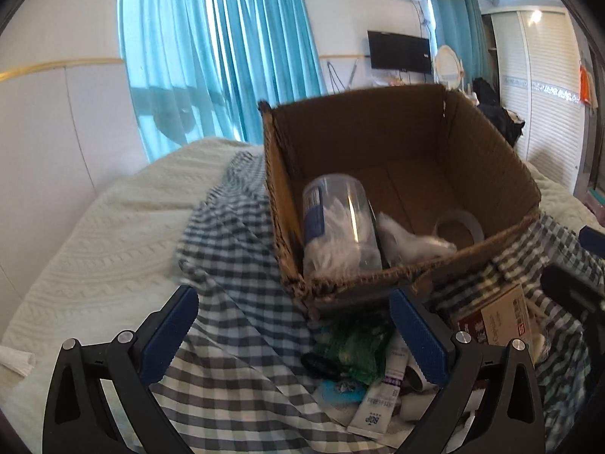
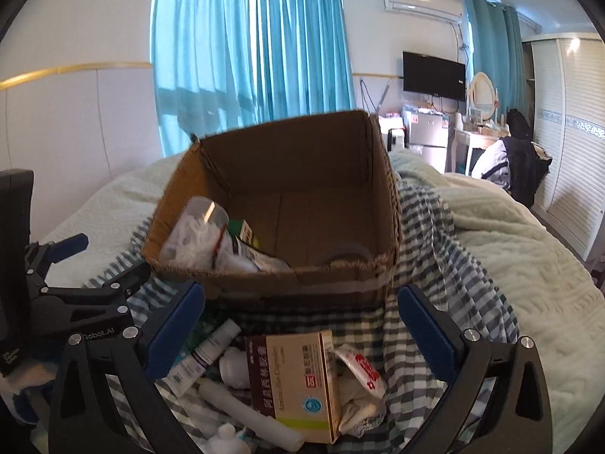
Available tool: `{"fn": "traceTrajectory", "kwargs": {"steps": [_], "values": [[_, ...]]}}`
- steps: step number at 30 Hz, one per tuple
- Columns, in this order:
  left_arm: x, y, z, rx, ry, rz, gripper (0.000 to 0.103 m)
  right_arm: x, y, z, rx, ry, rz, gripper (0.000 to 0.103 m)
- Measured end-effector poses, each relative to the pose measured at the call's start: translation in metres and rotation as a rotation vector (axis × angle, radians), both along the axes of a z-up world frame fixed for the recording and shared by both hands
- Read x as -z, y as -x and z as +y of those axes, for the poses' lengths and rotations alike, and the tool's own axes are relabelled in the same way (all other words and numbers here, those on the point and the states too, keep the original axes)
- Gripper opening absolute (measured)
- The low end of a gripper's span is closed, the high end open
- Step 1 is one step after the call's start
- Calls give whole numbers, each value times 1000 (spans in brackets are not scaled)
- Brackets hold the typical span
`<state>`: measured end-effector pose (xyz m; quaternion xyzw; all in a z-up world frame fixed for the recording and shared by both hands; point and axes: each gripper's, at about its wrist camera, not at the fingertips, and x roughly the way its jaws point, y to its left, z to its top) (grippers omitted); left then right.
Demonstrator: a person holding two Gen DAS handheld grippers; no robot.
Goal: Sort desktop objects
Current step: 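Grasp the green snack packet with the left tool while the right grasps the Amoxicillin box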
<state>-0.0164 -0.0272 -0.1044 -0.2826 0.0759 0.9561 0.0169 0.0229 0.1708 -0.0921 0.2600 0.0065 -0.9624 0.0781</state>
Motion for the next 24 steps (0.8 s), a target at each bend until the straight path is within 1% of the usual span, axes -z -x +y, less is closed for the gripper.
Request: {"fn": "traceTrajectory", "kwargs": {"steps": [2, 5, 9, 12, 15, 17, 20, 21, 22, 24], "values": [[7, 3, 2, 17, 0, -29, 102, 7, 2, -2, -6, -2, -34, 103], [18, 6, 8, 43, 24, -61, 101, 18, 7, -5, -17, 8, -77, 103], [36, 13, 12, 72, 35, -136, 101, 32, 14, -11, -27, -3, -133, 103], [47, 17, 17, 91, 65, -168, 100, 42, 18, -14, -39, -21, -172, 103], [60, 23, 21, 97, 92, -218, 99, 52, 21, -20, -48, -36, -205, 103], [66, 27, 22, 104, 93, -241, 98, 58, 25, -21, -44, -48, -232, 103], [70, 31, 24, 110, 89, -250, 98, 65, 30, -21, -43, -41, -259, 103], [71, 33, 25, 109, 85, -251, 97, 67, 31, -21, -42, -41, -265, 103], [71, 35, 25, 111, 81, -256, 91, 68, 32, -21, -44, -41, -270, 103], [74, 39, 27, 114, 75, -269, 86, 73, 36, -23, -44, -45, -282, 103]]}}
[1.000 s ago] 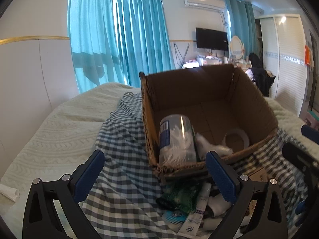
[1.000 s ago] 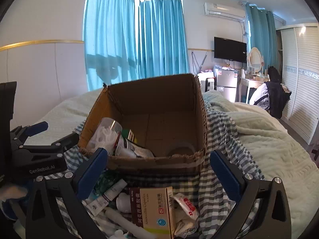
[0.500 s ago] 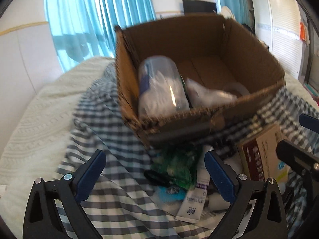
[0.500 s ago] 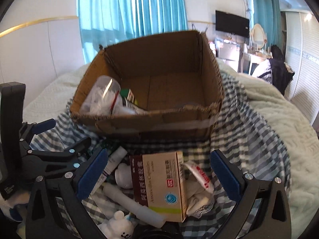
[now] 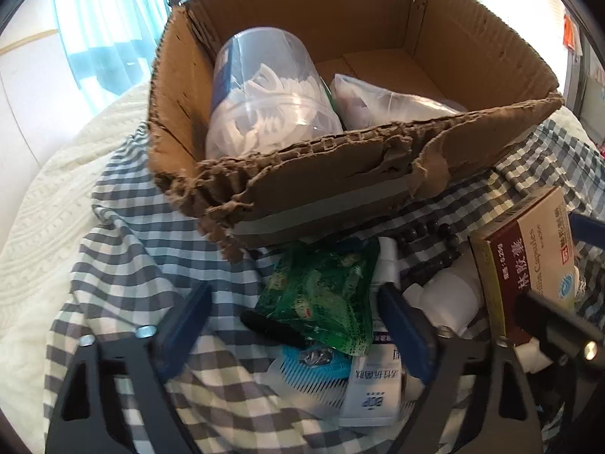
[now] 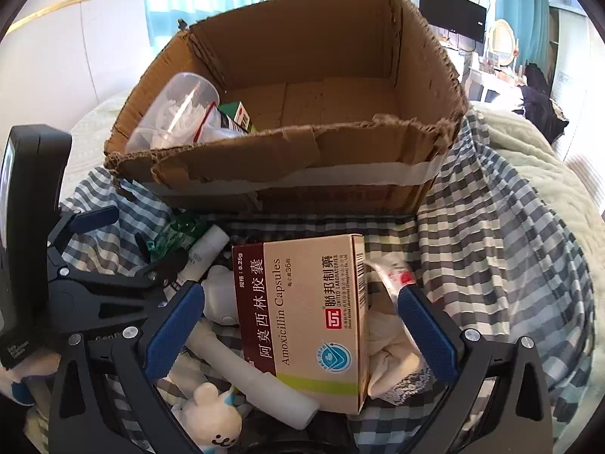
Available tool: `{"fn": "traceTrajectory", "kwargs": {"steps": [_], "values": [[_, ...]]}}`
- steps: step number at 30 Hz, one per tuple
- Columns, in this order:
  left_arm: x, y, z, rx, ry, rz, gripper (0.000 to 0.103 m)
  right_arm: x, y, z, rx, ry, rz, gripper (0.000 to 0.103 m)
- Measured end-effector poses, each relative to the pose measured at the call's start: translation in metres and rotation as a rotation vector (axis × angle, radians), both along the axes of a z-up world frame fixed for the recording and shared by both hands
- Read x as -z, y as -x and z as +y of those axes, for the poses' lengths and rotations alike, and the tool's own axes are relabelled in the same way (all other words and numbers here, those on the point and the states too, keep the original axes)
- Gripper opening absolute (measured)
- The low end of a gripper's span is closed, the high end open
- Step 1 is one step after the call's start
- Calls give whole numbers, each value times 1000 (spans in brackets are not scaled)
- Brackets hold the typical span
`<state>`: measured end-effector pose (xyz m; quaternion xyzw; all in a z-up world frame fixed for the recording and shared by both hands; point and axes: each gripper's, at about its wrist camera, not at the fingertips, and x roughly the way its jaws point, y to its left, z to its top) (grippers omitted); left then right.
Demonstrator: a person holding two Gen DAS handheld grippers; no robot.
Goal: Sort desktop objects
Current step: 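Grasp the green snack packet with the left tool while the right grasps the Amoxicillin box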
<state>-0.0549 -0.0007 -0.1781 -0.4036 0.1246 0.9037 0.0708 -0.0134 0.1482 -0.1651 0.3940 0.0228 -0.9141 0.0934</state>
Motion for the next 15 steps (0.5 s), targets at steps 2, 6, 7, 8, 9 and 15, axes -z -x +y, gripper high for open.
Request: {"fn": "traceTrajectory", "kwargs": {"steps": [2, 6, 7, 8, 9, 15], "values": [[3, 3, 0, 2, -5, -8, 79, 6, 3, -2, -4, -8, -17, 103], [6, 4, 2, 22, -23, -12, 59, 16, 7, -7, -18, -30, -50, 103], [6, 3, 3, 33, -28, -15, 48, 17, 7, -8, -19, -34, -49, 103], [5, 1, 5, 43, -32, -13, 43, 17, 7, -8, -25, -30, -51, 103], [4, -1, 6, 47, -31, -13, 33, 17, 6, -7, -27, -23, -54, 103], [2, -12, 10, 64, -5, 1, 20, 17, 8, 5, -6, 20, -95, 80]]}}
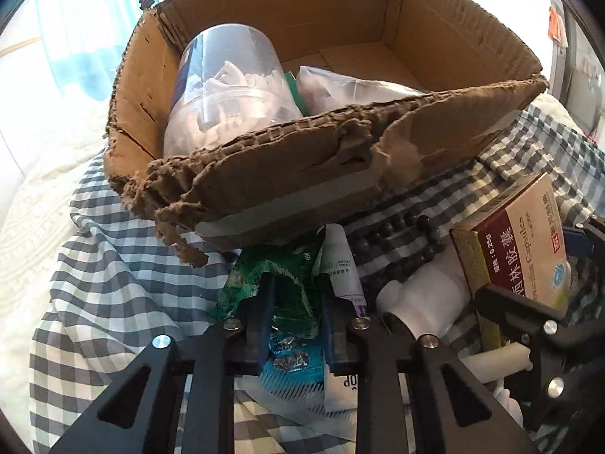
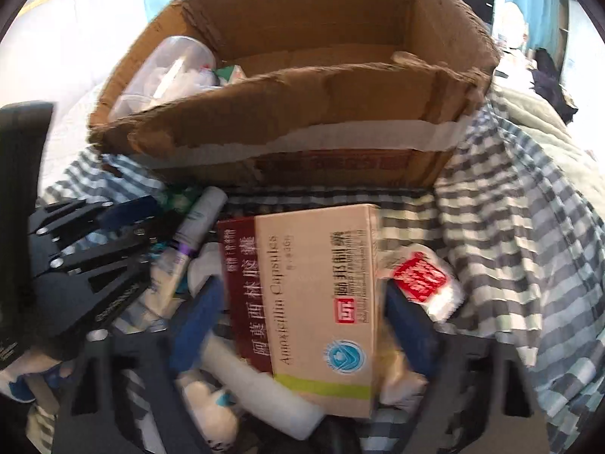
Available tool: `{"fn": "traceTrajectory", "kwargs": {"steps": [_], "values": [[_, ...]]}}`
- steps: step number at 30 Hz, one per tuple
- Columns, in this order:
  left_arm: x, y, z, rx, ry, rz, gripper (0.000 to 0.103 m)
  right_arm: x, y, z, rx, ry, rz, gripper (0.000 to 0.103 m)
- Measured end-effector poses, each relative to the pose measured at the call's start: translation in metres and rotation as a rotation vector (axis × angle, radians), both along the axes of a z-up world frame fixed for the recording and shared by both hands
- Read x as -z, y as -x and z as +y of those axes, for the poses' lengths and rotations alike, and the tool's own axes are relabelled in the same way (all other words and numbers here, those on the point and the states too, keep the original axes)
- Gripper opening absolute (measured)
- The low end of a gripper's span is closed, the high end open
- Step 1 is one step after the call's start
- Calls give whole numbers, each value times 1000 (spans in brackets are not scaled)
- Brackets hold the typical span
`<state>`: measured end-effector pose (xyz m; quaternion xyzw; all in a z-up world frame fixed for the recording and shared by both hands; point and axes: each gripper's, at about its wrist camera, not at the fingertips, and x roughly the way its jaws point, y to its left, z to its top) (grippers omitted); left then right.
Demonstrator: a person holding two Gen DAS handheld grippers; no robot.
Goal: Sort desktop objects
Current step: 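Grasp the green snack packet with the left tool while the right grasps the Amoxicillin box, then lift the green packet with the left tool while the right lifts the Amoxicillin box over the cardboard box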
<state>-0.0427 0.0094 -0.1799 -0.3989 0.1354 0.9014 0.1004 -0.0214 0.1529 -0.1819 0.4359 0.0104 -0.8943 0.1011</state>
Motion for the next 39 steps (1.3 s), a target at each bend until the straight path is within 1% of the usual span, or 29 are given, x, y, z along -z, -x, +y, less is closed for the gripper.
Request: {"fn": "traceTrajectory", "kwargs": {"steps": [4, 7, 10, 14, 18, 20, 21, 25, 27, 31, 34, 37, 39], "values": [[-6, -9, -1, 9, -9, 11, 17, -6, -4, 4, 3, 17, 3, 79], [-14, -16, -3, 6, -35, 18, 16, -14, -10, 8, 9, 30, 23, 79], [-24, -25, -2, 26, -57, 41, 13, -22, -17, 10, 15, 35, 42, 79], [-35, -38, 1, 42, -76, 67, 13, -34, -26, 17, 32, 25, 91, 78], [-46, -38, -6, 54, -102, 71, 13, -44, -34, 21, 33, 44, 129, 78], [-49, -39, 3, 66, -117, 68, 12, -47, -35, 21, 40, 51, 146, 78], [-47, -46, 7, 73, -122, 70, 12, -46, -31, 16, 42, 56, 151, 78], [-50, -50, 6, 93, -141, 84, 12, -54, -36, 22, 53, 70, 191, 78], [-57, -53, 5, 99, -159, 93, 12, -60, -38, 21, 57, 64, 213, 78], [-73, -61, 5, 106, -181, 125, 12, -67, -44, 22, 64, 60, 255, 78], [-86, -60, 6, 105, -210, 145, 12, -75, -48, 25, 63, 87, 293, 78], [-96, -59, 5, 100, -219, 176, 12, -83, -53, 24, 58, 95, 334, 78], [-103, -62, 5, 105, -211, 200, 11, -91, -56, 22, 52, 95, 369, 78]]}}
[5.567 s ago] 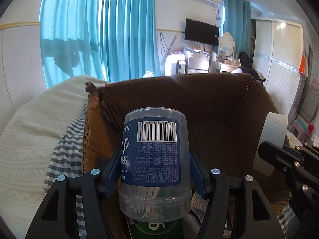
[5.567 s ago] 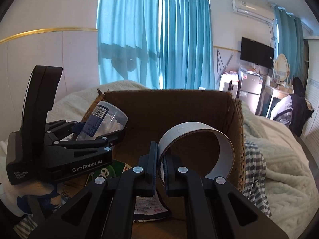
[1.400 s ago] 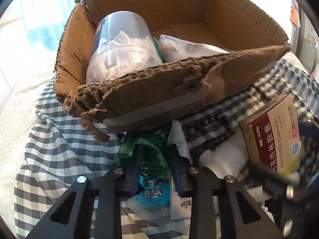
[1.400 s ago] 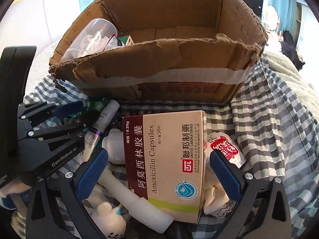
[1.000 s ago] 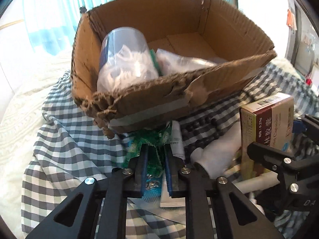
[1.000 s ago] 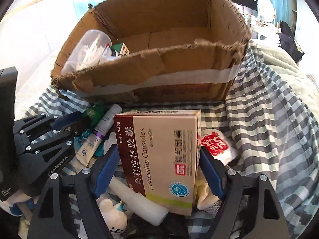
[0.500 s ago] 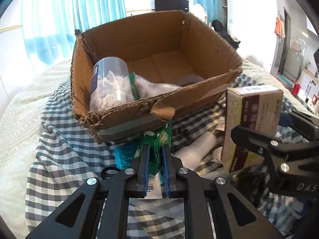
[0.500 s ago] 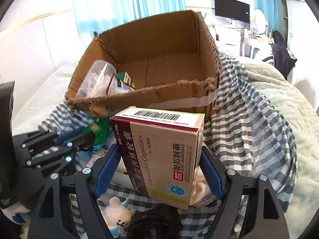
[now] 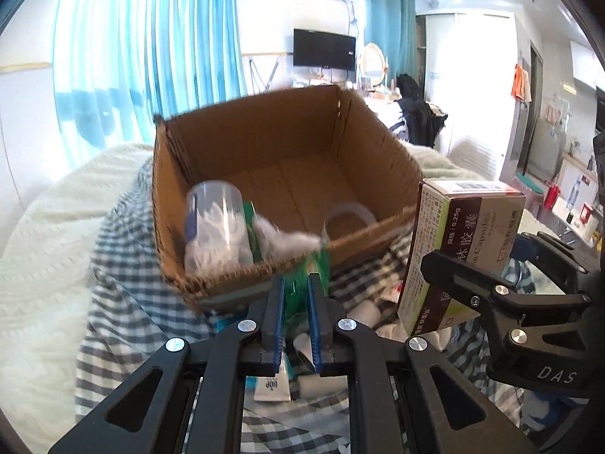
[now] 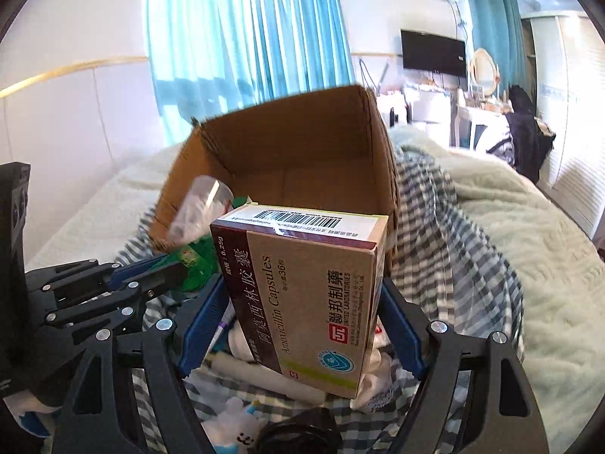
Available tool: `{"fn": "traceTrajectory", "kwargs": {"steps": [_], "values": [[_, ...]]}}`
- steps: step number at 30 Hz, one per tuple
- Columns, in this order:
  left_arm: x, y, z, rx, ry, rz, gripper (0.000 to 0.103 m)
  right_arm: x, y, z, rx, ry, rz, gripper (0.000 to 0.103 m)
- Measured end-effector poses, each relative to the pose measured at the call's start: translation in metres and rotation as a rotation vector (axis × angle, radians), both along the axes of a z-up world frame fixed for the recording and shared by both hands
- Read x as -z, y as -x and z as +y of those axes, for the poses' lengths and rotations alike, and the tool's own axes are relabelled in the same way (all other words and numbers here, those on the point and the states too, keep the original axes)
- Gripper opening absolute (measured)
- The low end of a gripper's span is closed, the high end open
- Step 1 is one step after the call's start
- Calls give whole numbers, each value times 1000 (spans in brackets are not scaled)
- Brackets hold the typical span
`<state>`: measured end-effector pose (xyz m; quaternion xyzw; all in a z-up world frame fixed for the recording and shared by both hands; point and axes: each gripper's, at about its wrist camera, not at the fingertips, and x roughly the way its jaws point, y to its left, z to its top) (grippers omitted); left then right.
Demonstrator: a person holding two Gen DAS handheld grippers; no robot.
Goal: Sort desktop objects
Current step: 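Lift the green packet with the left tool while the right lifts the Amoxicillin box over the cardboard box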
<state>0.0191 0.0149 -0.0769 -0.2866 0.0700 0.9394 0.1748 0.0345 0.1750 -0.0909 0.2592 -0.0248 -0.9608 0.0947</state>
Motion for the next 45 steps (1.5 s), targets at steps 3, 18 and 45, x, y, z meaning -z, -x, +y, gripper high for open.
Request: {"fn": "traceTrajectory", "kwargs": {"steps": [3, 18, 45], "values": [[-8, -2, -1, -8, -7, 38, 11, -10, -2, -2, -3, 6, 27, 78], [63, 26, -1, -49, 10, -246, 81, -25, -7, 15, 17, 34, 71, 79], [6, 8, -6, -52, -22, -126, 34, -108, -17, 27, 26, 56, 275, 79]]}}
